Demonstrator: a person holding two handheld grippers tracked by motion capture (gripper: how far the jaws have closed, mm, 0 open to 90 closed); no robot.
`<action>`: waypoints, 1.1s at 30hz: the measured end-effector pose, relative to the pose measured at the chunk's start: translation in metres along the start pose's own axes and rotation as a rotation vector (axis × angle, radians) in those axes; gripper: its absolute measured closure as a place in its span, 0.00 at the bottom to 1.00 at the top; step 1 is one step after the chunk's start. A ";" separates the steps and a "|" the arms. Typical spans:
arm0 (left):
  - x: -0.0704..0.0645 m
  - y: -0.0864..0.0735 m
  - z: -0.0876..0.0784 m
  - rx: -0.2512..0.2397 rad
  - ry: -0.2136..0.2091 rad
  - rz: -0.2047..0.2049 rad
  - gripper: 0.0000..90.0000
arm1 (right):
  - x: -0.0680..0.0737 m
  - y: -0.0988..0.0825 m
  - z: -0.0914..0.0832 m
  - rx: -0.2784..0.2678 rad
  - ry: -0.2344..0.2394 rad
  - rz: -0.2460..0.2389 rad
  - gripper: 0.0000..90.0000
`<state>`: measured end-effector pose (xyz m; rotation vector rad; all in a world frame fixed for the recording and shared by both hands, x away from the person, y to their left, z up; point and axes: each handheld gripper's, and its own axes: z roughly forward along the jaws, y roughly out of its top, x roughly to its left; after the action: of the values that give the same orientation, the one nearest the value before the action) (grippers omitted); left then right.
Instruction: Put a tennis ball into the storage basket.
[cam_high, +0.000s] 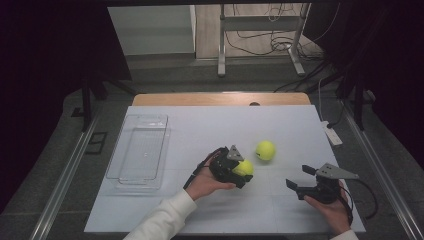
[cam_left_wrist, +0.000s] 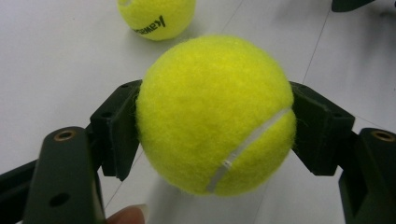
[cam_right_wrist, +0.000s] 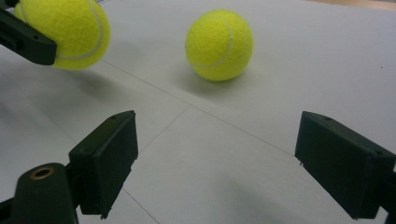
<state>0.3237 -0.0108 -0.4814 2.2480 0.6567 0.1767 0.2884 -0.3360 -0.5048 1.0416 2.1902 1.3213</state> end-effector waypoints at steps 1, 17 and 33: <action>0.000 0.000 0.000 0.000 0.000 0.000 0.30 | 0.000 0.000 0.000 0.000 0.000 0.000 0.15; 0.001 0.003 -0.017 -0.063 0.005 -0.012 0.30 | 0.001 0.000 0.000 0.003 0.000 -0.009 0.15; 0.006 0.007 -0.031 -0.103 0.024 -0.020 0.30 | 0.001 0.000 -0.001 0.001 -0.004 -0.010 0.15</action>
<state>0.3216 0.0077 -0.4554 2.1428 0.6673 0.2235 0.2873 -0.3359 -0.5045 1.0313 2.1910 1.3124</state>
